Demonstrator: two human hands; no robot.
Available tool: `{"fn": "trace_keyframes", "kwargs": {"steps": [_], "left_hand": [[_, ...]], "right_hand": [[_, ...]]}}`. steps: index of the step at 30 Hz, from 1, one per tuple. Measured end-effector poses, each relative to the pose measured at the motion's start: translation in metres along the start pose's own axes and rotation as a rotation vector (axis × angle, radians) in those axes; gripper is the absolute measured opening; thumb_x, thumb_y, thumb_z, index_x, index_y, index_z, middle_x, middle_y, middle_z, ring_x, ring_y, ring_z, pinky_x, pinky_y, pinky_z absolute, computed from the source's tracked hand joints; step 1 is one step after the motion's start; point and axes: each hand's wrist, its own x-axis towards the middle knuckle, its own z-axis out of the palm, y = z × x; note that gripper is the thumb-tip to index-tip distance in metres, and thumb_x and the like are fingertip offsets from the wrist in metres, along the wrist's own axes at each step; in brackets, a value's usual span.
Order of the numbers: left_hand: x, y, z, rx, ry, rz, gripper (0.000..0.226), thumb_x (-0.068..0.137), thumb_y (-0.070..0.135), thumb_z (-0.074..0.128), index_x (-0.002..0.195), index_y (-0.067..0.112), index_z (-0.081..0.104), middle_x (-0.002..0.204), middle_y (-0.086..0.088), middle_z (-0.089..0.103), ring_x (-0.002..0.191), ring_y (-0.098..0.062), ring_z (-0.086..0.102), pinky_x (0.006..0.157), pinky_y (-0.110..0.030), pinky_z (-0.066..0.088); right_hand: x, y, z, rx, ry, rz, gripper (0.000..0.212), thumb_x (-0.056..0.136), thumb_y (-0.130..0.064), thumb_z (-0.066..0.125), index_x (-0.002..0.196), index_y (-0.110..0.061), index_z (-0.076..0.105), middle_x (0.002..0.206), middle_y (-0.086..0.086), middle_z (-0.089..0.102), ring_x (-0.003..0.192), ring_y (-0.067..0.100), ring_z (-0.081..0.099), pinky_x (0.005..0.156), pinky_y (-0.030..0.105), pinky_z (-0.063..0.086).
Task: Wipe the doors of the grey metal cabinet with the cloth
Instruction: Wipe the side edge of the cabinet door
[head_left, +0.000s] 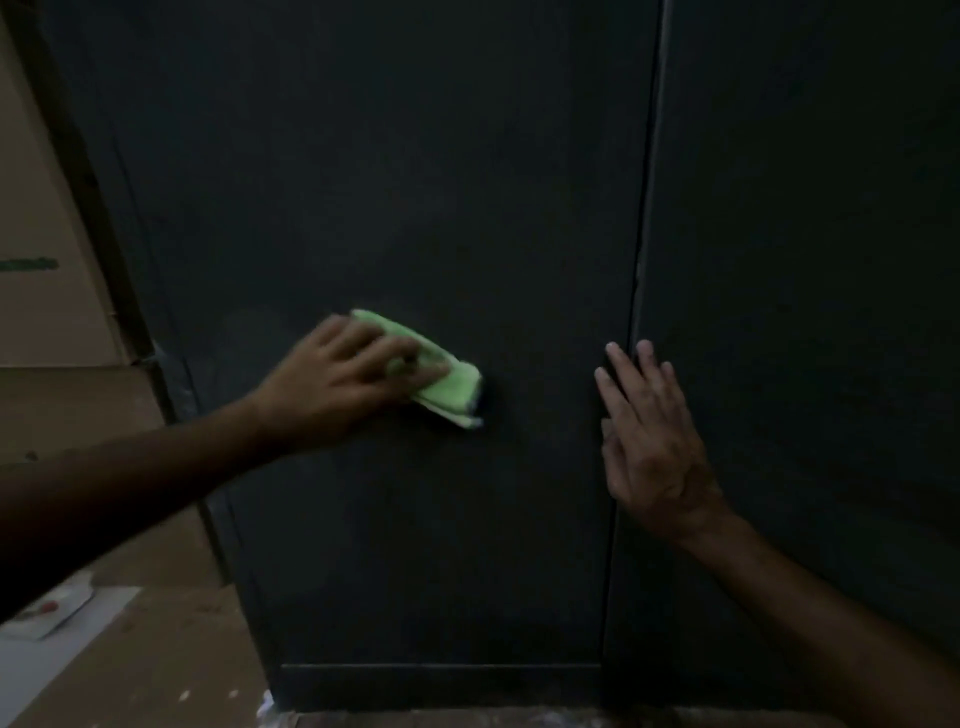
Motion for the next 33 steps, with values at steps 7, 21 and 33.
{"fn": "trace_keyframes", "kwargs": {"steps": [7,21,33], "left_hand": [[0.030,-0.003,-0.006,-0.032,0.162,-0.595,0.037,0.097,0.027,0.064,0.130,0.011,0.063,0.128,-0.022,0.054,0.106,-0.039,0.049,0.087,-0.048,0.043],[0.002,-0.046,-0.016,0.018,0.225,-0.631,0.031,0.104,0.035,0.058,0.120,0.009,0.060,0.129,-0.028,0.055,0.110,-0.039,0.044,0.089,-0.045,0.038],[-0.097,-0.068,-0.028,0.084,0.079,-0.586,0.042,0.108,0.039,0.047,0.128,0.004,0.056,0.126,-0.032,0.055,0.107,-0.048,0.051,0.087,-0.055,0.041]], "right_hand": [[0.006,-0.024,0.012,-0.072,-0.040,0.115,0.062,0.094,-0.021,0.049,0.151,0.002,0.039,0.167,0.021,0.016,0.155,0.043,0.004,0.124,0.063,0.011],[0.007,-0.037,0.022,-0.164,-0.087,0.185,0.074,0.092,-0.031,0.044,0.155,0.004,0.026,0.168,0.024,0.003,0.156,0.041,-0.004,0.123,0.064,0.006],[0.004,-0.034,0.027,-0.202,-0.069,0.150,0.076,0.092,-0.032,0.047,0.155,0.004,0.026,0.166,0.029,0.007,0.155,0.042,0.003,0.121,0.067,0.011]]}}
